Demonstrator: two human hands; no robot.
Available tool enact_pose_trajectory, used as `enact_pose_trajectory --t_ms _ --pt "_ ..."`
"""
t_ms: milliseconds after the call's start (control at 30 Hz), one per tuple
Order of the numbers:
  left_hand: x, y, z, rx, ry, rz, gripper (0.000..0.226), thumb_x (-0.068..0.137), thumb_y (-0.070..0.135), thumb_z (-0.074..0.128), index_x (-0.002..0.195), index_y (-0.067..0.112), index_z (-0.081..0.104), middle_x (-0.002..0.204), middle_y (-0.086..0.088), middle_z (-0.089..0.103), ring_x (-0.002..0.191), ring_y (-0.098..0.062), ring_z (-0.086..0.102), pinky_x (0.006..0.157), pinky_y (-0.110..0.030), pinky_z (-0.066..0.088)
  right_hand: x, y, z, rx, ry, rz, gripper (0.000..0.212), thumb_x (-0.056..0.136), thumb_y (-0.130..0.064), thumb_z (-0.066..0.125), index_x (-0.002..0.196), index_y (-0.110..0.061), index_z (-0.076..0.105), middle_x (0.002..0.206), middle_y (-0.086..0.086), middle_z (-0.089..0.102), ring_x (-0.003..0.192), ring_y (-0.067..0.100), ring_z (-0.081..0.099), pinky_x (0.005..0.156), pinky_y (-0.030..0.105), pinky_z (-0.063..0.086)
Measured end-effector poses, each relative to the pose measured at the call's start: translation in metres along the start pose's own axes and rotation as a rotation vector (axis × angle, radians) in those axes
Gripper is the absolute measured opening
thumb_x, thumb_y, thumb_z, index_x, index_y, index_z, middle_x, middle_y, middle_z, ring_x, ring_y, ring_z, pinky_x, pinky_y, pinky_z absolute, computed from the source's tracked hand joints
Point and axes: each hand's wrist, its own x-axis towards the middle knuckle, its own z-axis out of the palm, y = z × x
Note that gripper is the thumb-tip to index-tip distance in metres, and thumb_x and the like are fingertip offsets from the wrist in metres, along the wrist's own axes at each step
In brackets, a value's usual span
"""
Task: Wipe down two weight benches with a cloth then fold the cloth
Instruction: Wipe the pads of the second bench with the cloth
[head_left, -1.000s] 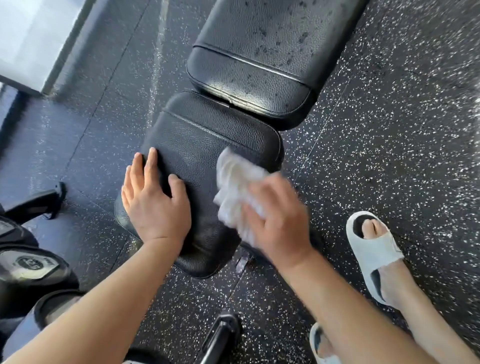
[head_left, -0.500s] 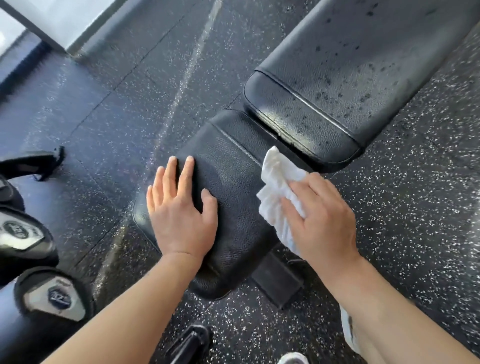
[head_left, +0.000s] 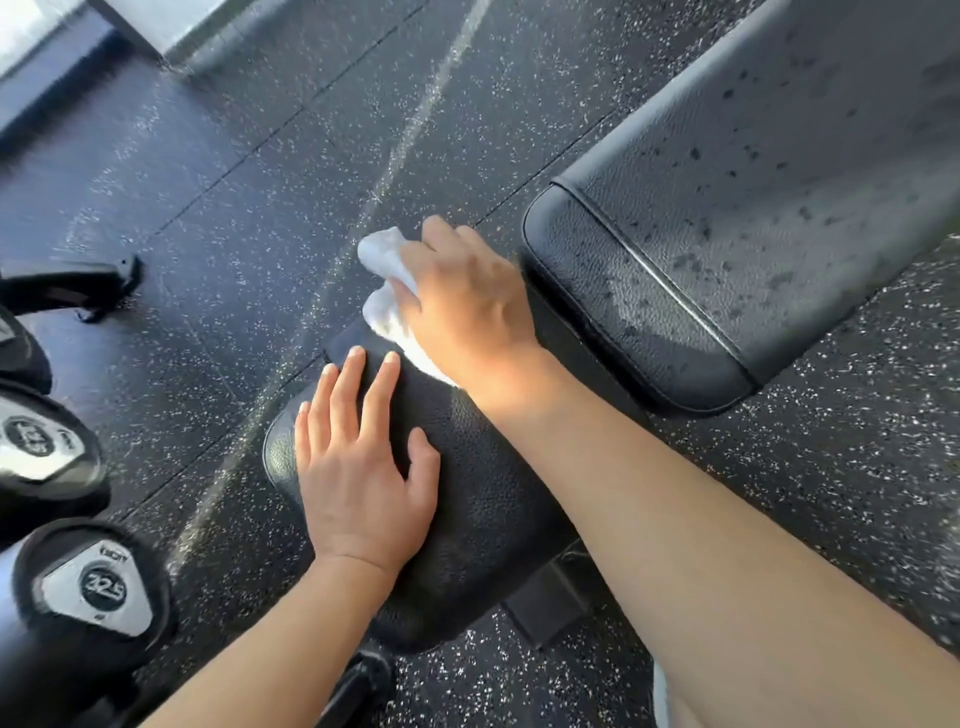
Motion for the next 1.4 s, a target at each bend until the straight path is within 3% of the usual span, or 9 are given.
enact_pose_trajectory --t_ms 167,300,500,667,733,933,1133,1333,1400 --pt "0.001 0.0 -0.001 0.008 -0.012 0.001 0.069 0.092 0.04 0.047 0.158 0.022 0.044 0.167 -0.008 0.037 0.155 -0.037 0.031 0.126 -0.058 0.024 -0.098 0.037 -0.036 0.014 -0.022 -0.088 0.003 0.089 -0.019 0.064 0.086 -0.018 0.064 0.091 0.002 0.062 0.079 0.023 0.053 0.063 0.033 0.043" --pt "0.002 0.003 -0.004 -0.004 -0.012 -0.018 0.069 0.092 0.04 0.048 0.159 0.025 0.044 0.168 -0.006 0.036 0.157 -0.035 0.029 0.127 -0.058 0.023 -0.161 0.069 -0.062 0.055 -0.07 -0.175 0.016 0.093 -0.025 0.064 0.101 -0.016 0.074 0.091 0.002 0.063 0.075 0.025 0.055 0.063 0.036 0.05" --pt "0.002 0.001 -0.005 -0.008 -0.022 -0.016 0.069 0.091 0.041 0.049 0.159 0.026 0.044 0.169 -0.005 0.035 0.158 -0.033 0.028 0.128 -0.056 0.021 -0.09 0.055 -0.041 -0.046 -0.039 -0.277 0.022 0.095 -0.03 0.061 0.083 -0.013 0.067 0.084 0.005 0.061 0.071 0.024 0.059 0.051 0.037 0.05" --pt "0.001 0.002 -0.004 -0.014 -0.026 -0.016 0.068 0.092 0.042 0.05 0.157 0.024 0.045 0.168 -0.006 0.036 0.158 -0.034 0.029 0.129 -0.055 0.02 -0.002 0.015 -0.005 -0.044 -0.056 -0.157 0.021 0.088 -0.03 0.07 0.097 -0.011 0.064 0.096 0.007 0.061 0.082 0.031 0.062 0.057 0.035 0.035" --pt "0.002 0.002 -0.006 -0.026 -0.027 -0.013 0.069 0.092 0.043 0.049 0.158 0.023 0.044 0.168 -0.006 0.036 0.158 -0.034 0.028 0.129 -0.055 0.02 0.006 0.007 0.001 -0.046 -0.064 -0.131 0.02 0.089 -0.03 0.066 0.099 -0.013 0.064 0.097 0.007 0.06 0.085 0.031 0.061 0.059 0.036 0.04" --pt "0.001 0.003 -0.013 -0.215 -0.026 -0.086 0.058 0.096 0.027 0.046 0.149 0.005 0.05 0.162 -0.013 0.044 0.156 -0.032 0.033 0.129 -0.053 0.021 -0.068 0.014 -0.013 -0.107 -0.018 -0.279 0.017 0.103 -0.03 0.049 0.093 -0.017 0.055 0.093 0.002 0.056 0.084 0.023 0.054 0.067 0.035 0.05" --pt "-0.001 -0.006 -0.025 -0.383 -0.059 -0.093 0.048 0.101 0.008 0.058 0.149 0.005 0.056 0.162 -0.014 0.045 0.156 -0.034 0.033 0.131 -0.044 0.014 -0.131 0.052 -0.042 -0.095 -0.137 -0.416 0.018 0.092 -0.031 0.061 0.101 -0.016 0.065 0.091 0.0 0.058 0.076 0.024 0.058 0.051 0.035 0.049" --pt "-0.031 -0.032 -0.047 -0.31 -0.124 -0.093 0.043 0.101 0.009 0.06 0.144 0.015 0.063 0.163 -0.006 0.046 0.153 -0.033 0.037 0.126 -0.055 0.027 -0.142 0.003 -0.029 -0.19 -0.033 -0.145 0.025 0.088 -0.038 0.053 0.091 -0.014 0.062 0.086 0.003 0.057 0.073 0.025 0.059 0.048 0.032 0.042" --pt "-0.053 -0.041 -0.05 -0.359 -0.102 -0.164 0.043 0.1 0.006 0.059 0.141 0.016 0.064 0.161 -0.003 0.048 0.15 -0.032 0.04 0.124 -0.055 0.031 -0.162 -0.031 -0.013 -0.177 -0.031 -0.207 0.021 0.087 -0.037 0.057 0.088 -0.016 0.06 0.086 0.003 0.056 0.071 0.025 0.056 0.049 0.036 0.043"
